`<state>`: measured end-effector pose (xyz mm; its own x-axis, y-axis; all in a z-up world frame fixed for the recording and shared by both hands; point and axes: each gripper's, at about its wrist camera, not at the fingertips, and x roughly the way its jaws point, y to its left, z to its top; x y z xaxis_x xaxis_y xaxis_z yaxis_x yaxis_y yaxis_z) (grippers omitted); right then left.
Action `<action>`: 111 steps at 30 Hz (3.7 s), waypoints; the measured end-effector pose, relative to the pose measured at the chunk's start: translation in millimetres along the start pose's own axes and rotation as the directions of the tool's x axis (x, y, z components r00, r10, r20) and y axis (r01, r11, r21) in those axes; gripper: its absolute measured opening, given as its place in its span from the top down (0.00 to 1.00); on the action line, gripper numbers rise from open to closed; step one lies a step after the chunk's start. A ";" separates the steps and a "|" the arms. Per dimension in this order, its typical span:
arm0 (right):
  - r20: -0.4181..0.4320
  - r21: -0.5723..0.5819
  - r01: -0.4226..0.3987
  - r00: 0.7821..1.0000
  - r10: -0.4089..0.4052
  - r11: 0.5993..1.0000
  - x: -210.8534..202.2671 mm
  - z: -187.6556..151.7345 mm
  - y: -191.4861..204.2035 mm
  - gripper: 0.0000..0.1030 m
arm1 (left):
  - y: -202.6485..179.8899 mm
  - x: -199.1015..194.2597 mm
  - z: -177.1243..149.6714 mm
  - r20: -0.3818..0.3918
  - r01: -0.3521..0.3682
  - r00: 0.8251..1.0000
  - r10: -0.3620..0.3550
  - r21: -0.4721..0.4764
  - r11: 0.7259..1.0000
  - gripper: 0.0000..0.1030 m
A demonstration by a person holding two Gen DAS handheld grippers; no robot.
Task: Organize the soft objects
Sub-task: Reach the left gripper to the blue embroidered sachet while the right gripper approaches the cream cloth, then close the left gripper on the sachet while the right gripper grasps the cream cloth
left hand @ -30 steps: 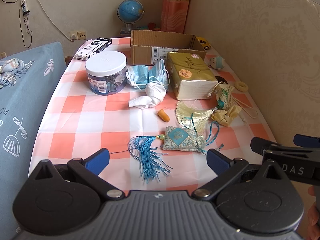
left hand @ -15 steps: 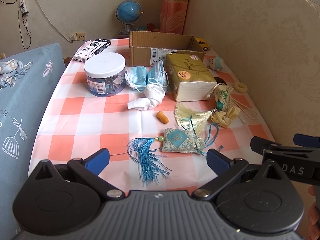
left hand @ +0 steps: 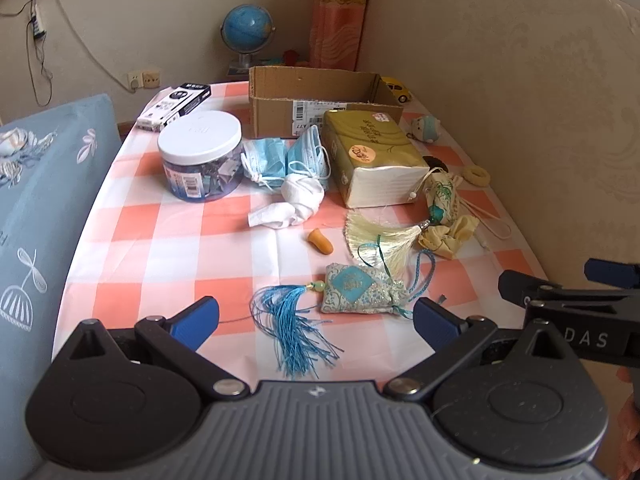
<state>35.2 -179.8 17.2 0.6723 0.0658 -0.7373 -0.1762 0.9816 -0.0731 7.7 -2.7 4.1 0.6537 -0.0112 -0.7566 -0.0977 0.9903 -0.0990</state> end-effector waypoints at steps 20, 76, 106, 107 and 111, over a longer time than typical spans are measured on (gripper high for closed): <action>0.039 -0.089 -0.079 0.996 0.083 0.993 22.9 0.6 5.1 0.00 | 14.1 31.4 -4.1 0.056 0.121 0.990 -0.131 0.156 0.980 0.01; -0.050 -0.155 -0.150 0.988 0.144 0.976 121.0 -20.9 -15.9 0.00 | 14.0 101.0 -5.9 -0.024 0.138 0.990 -0.136 0.234 0.962 0.37; 0.036 -0.207 -0.130 0.989 0.141 0.970 95.9 17.6 -2.1 0.59 | 32.1 76.0 22.3 -0.097 0.200 0.979 -0.180 0.263 0.944 0.49; 0.040 -0.207 -0.138 0.988 0.149 0.969 92.5 20.8 -2.8 0.59 | 31.5 73.9 26.8 -0.098 0.204 0.978 -0.184 0.270 0.941 0.49; 0.066 -0.210 -0.155 0.983 0.172 0.965 81.9 30.4 -2.4 0.59 | 30.1 65.3 50.9 -0.090 0.214 0.976 -0.196 0.294 0.932 0.49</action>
<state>112.5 -171.4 -22.6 0.6778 0.2455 -0.6931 -0.4254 0.8998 -0.0973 85.6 33.4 -15.4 0.5900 -0.2179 -0.7775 0.2694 0.9608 -0.0648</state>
